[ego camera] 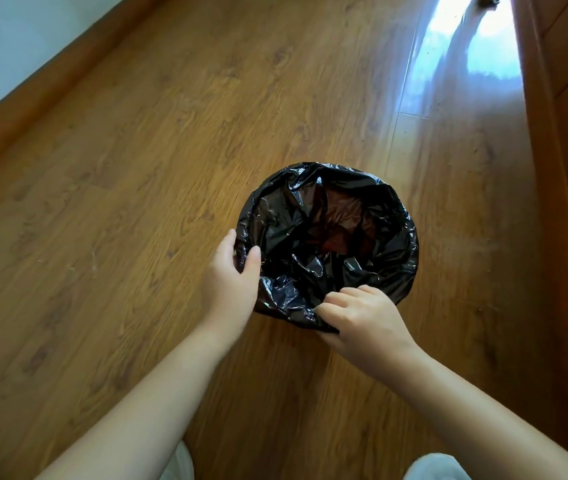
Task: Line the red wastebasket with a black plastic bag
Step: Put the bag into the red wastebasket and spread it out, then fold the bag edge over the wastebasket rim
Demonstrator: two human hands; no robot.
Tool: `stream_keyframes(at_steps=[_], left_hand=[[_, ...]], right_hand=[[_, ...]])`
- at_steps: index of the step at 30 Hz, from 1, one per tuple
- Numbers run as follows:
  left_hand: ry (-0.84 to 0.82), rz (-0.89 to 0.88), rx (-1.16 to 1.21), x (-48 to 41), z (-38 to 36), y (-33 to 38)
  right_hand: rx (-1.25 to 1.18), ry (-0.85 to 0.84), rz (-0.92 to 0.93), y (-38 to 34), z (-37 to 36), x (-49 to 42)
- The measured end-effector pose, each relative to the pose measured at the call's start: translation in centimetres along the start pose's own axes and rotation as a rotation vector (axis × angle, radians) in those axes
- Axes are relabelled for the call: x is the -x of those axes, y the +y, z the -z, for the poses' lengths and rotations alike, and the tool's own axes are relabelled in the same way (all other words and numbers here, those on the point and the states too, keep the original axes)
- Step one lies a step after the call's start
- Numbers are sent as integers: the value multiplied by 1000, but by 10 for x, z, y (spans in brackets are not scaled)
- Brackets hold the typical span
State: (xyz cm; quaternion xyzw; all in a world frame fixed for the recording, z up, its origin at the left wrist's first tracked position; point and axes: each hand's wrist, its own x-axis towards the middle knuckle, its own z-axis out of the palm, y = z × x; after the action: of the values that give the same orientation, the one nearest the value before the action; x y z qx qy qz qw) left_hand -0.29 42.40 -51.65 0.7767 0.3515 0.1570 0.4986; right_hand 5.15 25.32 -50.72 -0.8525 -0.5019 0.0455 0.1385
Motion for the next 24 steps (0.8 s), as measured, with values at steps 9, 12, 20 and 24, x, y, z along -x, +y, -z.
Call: stream_keyframes(at_steps=[9, 12, 20, 24], left_hand=[[-40, 78, 153, -13, 6, -1], [-95, 62, 149, -18, 15, -1], [12, -217, -401, -14, 7, 10], [-123, -356, -407, -11, -6, 16]], right_hand=[[-510, 23, -109, -7, 31, -4], [-367, -20, -80, -2, 34, -13], [-315, -394, -145, -15, 3, -7], [-469, -421, -140, -13, 9, -6]])
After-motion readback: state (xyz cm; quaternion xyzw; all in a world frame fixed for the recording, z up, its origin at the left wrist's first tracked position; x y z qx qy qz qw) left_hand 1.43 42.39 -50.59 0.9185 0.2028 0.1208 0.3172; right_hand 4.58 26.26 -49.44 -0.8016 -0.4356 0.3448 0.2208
